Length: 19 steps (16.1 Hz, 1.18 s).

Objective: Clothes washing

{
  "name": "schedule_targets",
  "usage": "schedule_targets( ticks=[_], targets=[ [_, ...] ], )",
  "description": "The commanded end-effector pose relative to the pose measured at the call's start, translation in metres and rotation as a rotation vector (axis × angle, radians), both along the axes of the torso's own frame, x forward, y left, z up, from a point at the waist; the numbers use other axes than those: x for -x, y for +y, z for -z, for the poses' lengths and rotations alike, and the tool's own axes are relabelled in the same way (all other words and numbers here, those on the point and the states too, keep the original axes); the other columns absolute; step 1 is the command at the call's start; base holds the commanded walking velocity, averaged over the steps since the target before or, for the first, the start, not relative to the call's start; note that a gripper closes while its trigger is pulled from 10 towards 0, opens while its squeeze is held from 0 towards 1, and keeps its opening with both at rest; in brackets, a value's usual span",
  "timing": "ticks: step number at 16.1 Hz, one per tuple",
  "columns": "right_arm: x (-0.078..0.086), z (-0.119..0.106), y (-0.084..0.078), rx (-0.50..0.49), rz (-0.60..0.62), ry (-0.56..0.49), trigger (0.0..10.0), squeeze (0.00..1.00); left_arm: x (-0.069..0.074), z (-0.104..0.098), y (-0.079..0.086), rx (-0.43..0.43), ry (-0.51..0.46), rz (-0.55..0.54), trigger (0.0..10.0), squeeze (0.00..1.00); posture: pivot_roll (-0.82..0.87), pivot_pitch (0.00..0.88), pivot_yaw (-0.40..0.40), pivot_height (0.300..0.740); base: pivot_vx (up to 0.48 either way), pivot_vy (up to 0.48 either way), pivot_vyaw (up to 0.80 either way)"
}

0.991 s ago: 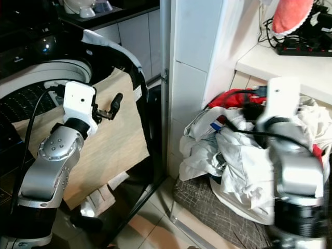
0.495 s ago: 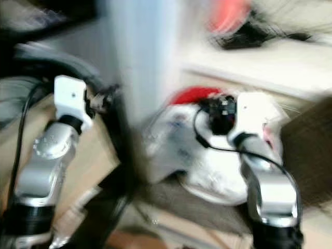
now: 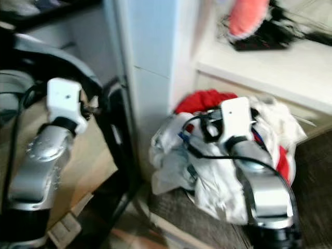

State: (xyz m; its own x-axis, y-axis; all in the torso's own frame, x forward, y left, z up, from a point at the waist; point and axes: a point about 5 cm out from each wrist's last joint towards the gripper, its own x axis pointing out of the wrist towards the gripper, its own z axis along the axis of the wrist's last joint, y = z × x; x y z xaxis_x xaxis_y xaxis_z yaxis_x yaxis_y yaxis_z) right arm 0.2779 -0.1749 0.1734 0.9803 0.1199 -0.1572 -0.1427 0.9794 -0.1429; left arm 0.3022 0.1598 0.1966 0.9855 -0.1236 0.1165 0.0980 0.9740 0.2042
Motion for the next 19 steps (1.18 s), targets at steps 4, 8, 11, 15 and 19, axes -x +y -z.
schedule_targets(
  ticks=[4, 8, 11, 15, 19],
  targets=[
    [0.009, 0.004, -0.009, -0.002, 0.056, 0.011, 10.0, 0.0, -0.001, -0.004, -0.011, 0.001, 0.004, 0.056, 10.0, 0.0, -0.04, 0.0, 0.014, 0.74, 0.0, 0.0, 0.0],
    [0.014, 0.005, -0.016, -0.009, 0.106, 0.014, 10.0, 0.0, 0.0, 0.001, -0.021, -0.032, 0.029, 0.087, 10.0, 0.0, -0.04, 0.0, 0.03, 0.74, 0.0, 0.0, 0.0],
    [0.015, 0.005, -0.019, 0.003, 0.123, 0.007, 10.0, 0.0, -0.001, 0.004, -0.022, -0.035, 0.029, 0.078, 10.0, 0.0, -0.04, 0.0, 0.029, 0.74, 0.0, 0.0, 0.0],
    [0.017, 0.005, -0.019, 0.052, 0.126, -0.041, 10.0, 0.0, 0.0, 0.018, -0.021, -0.035, 0.055, 0.026, 10.0, 0.0, -0.04, 0.0, 0.021, 0.74, 0.0, 0.0, 0.0],
    [0.017, 0.001, -0.018, 0.02, 0.136, -0.067, 10.0, 0.0, -0.002, 0.014, -0.018, -0.041, 0.044, 0.029, 10.0, 0.0, -0.04, 0.0, 0.024, 0.74, 0.0, 0.0, 0.0]
  ],
)
